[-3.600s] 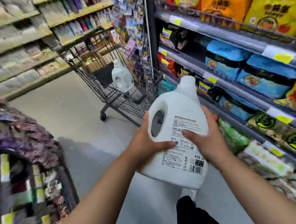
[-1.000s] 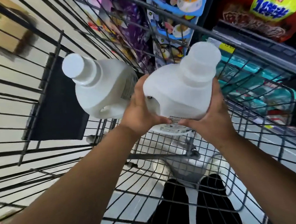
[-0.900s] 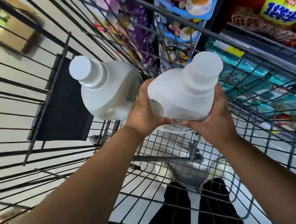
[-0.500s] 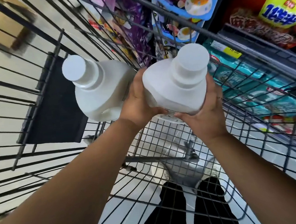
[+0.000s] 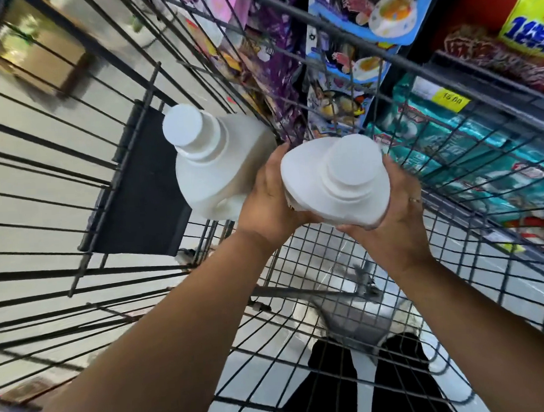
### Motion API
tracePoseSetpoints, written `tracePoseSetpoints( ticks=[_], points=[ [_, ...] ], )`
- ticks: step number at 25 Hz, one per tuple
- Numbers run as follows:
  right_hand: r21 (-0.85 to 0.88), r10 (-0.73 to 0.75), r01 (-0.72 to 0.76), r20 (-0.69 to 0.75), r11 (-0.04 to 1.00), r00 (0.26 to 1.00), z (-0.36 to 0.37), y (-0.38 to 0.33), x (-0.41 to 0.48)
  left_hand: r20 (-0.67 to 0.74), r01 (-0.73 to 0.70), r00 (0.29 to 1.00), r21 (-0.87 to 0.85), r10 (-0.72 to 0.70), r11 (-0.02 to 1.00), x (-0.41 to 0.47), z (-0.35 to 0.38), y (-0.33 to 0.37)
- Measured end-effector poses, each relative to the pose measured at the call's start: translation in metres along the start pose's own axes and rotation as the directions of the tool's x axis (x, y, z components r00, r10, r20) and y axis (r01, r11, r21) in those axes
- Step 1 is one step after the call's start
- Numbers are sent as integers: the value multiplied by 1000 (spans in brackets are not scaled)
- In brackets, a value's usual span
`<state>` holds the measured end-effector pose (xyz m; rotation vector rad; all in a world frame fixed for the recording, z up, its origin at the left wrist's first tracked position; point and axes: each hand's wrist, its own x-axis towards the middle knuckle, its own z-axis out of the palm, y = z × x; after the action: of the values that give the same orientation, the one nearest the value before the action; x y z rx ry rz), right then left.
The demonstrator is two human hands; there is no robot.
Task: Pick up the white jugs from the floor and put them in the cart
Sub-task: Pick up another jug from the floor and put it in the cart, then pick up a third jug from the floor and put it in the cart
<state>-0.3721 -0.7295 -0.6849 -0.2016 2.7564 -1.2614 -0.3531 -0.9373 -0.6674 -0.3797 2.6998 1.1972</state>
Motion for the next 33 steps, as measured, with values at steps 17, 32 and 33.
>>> tracePoseSetpoints(
  ticks=[17, 32, 33],
  points=[
    [58, 130, -135, 89, 989, 988, -107, -84, -69, -6, -86, 996, -11, 86, 996, -109, -64, 108],
    [207, 256, -222, -155, 953, 954, -399, -33, -302, 263, -369, 890, -63, 372, 927, -306, 45, 377],
    [242, 280, -229, -204, 943, 938, -421, -21, -326, 302, -391, 864, -99, 402, 915, -321, 65, 400]
  ],
)
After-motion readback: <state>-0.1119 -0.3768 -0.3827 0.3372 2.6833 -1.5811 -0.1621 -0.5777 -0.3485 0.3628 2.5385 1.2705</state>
